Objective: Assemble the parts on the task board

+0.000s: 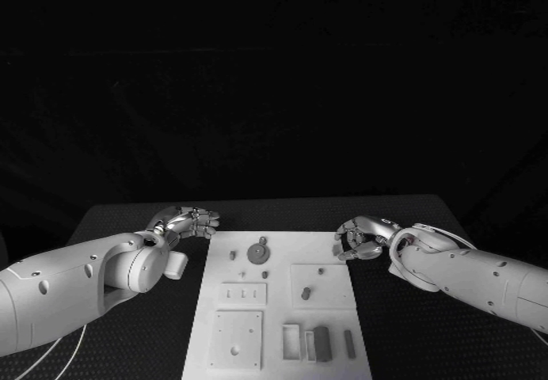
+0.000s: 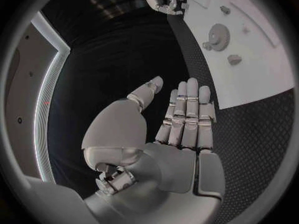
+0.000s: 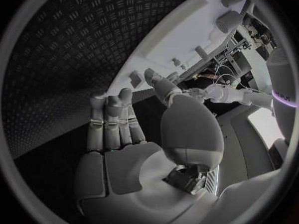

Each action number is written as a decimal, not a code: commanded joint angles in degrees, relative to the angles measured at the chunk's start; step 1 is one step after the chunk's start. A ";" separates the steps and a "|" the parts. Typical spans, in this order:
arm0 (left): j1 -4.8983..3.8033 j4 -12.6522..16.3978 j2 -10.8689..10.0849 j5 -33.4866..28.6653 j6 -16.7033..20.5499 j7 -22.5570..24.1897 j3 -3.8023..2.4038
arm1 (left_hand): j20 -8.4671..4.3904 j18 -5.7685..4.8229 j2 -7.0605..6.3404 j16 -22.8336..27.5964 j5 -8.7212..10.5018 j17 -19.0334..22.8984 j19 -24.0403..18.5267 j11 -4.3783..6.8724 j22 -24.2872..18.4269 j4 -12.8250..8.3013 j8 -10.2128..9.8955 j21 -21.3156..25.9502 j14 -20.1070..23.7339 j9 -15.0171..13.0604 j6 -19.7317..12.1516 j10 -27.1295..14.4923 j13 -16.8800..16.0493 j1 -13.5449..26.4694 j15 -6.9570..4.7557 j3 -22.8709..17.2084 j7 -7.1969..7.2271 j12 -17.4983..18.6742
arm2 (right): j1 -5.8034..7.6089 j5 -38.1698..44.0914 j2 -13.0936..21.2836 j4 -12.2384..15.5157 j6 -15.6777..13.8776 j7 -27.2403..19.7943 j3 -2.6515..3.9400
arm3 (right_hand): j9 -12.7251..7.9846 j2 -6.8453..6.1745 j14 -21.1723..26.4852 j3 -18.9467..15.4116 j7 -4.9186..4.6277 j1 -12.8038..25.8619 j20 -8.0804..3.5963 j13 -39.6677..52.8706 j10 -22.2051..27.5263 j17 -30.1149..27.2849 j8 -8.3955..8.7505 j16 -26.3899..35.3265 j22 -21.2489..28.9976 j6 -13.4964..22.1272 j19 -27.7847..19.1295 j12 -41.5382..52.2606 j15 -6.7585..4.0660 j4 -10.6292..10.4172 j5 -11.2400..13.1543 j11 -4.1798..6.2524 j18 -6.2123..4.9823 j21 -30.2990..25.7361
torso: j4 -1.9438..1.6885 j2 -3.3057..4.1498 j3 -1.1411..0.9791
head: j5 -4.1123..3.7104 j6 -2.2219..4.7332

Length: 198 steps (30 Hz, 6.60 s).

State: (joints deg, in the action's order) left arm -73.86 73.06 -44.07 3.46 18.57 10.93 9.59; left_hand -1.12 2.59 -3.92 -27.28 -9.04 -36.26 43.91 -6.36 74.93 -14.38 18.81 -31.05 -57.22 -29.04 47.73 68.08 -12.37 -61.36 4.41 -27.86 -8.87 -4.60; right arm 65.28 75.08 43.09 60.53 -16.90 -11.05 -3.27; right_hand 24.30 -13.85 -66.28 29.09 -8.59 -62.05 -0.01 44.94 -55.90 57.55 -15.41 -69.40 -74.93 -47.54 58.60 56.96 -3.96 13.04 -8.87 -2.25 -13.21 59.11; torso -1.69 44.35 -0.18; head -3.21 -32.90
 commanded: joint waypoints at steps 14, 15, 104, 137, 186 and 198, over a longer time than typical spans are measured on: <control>0.02 0.20 0.00 0.06 -0.90 0.24 -0.04 | -0.20 0.87 0.05 0.44 0.33 -0.15 -0.23 -0.13 0.85 -0.31 -0.52 -0.21 -0.44 0.10 -0.38 -0.58 0.08 0.34 -0.02 0.06 -0.44 0.43 | -0.89 0.17 -1.03 -0.60 1.13 -0.27 -0.01 | 0.63 1.43 0.19 2.96 0.46 -3.09 0.10 -1.01 0.08 0.06 -2.23 -0.30 -0.66 -4.26 0.03 1.06 -0.46 -0.01 5.88 0.51 -1.79 -0.25 | 0.04 -0.09 0.20 | 0.29 -0.37; 0.02 0.18 0.00 0.06 -0.90 0.22 -0.04 | -0.20 0.87 0.05 0.44 0.33 -0.16 -0.23 -0.13 0.85 -0.31 -0.52 -0.21 -0.44 0.10 -0.38 -0.58 0.07 0.34 -0.02 0.06 -0.44 0.43 | -0.94 0.26 -1.10 -0.61 1.15 -0.26 -0.01 | 0.63 1.45 0.16 3.03 0.46 -3.12 0.09 -1.03 0.05 0.06 -2.26 -0.32 -0.66 -4.36 0.05 1.10 -0.46 -0.03 5.89 0.51 -1.79 -0.23 | 0.02 -0.06 0.21 | 0.29 -0.38; -0.02 1.21 -0.62 4.53 -1.86 -3.30 -0.07 | -0.20 0.95 0.21 1.00 -0.31 -0.93 -0.23 0.97 0.95 -0.04 0.01 -0.60 -0.80 -0.26 1.39 3.35 -1.08 1.29 -0.01 0.12 -0.45 -1.03 | -1.52 -6.52 -1.33 2.97 -3.30 3.17 0.16 | 1.57 5.09 -1.84 19.63 2.70 -0.72 -1.31 -3.24 -2.52 0.87 -4.61 -1.68 -0.77 -11.36 2.55 3.70 -2.42 -2.37 2.35 2.61 -1.79 2.34 | 0.26 -0.13 0.18 | 0.67 -0.62; -2.64 6.39 5.26 10.81 -13.07 -16.68 -0.21 | -0.89 1.20 -1.65 1.34 4.11 -2.94 -0.03 3.07 0.75 6.88 0.29 -1.18 -2.09 0.06 7.19 8.14 -3.19 11.87 -0.73 2.13 1.74 -1.24 | 4.22 5.45 -5.77 15.96 -2.33 13.42 0.40 | 2.43 4.61 -2.72 19.67 3.32 0.85 -1.85 -3.06 -3.75 1.10 -5.23 -2.04 -0.71 -12.67 3.46 5.07 -2.99 -0.67 0.79 3.22 -1.79 3.08 | 0.17 -0.69 0.29 | 2.29 0.14; -2.73 5.17 7.98 12.17 -13.29 -19.96 -0.01 | -0.99 1.34 -1.50 1.67 5.84 -3.75 -0.39 3.09 0.89 9.61 -0.44 -1.47 -1.97 -0.12 7.24 8.26 -4.05 13.79 -0.79 1.86 1.68 -0.52 | 4.28 6.23 -7.49 19.61 -1.73 13.22 0.42 | 2.56 4.69 -2.75 19.79 3.35 1.03 -1.93 -3.05 -3.82 1.16 -5.20 -2.06 -0.75 -12.71 3.46 5.25 -3.04 -0.52 0.17 3.26 -1.79 3.23 | 0.21 -0.73 0.28 | 2.45 -0.64; -2.72 4.29 8.14 13.22 -13.20 -20.73 0.02 | -0.97 1.33 -1.01 1.66 5.80 -3.88 -0.40 3.11 0.91 9.29 -0.46 -1.56 -2.04 -0.19 7.33 8.34 -4.20 13.27 -0.80 1.77 1.70 -0.47 | 4.28 6.23 -7.50 20.07 -1.99 12.97 0.42 | 2.58 4.71 -2.76 19.79 3.35 1.06 -1.95 -3.06 -3.83 1.17 -5.19 -2.05 -0.75 -12.71 3.46 5.28 -3.04 -0.47 0.08 3.26 -1.79 3.25 | 0.22 -0.70 0.27 | 2.54 -0.73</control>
State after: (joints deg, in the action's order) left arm -76.52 77.35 -36.18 16.08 6.14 -9.70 9.65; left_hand -2.04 3.03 -5.27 -25.95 -3.49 -40.07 44.02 -3.08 74.91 -4.83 18.56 -32.38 -59.38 -29.25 55.19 76.48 -16.53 -47.95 3.49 -25.88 -7.17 -5.26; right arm 69.55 80.82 35.80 80.15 -19.41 2.85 -2.89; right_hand 25.41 -9.44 -69.08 48.64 -3.61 -61.15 -1.82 41.80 -59.31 58.63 -19.84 -71.13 -74.91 -57.05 61.90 61.89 -6.50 12.50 -8.44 1.10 -13.39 62.11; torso -1.47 43.64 0.09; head -0.69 -33.58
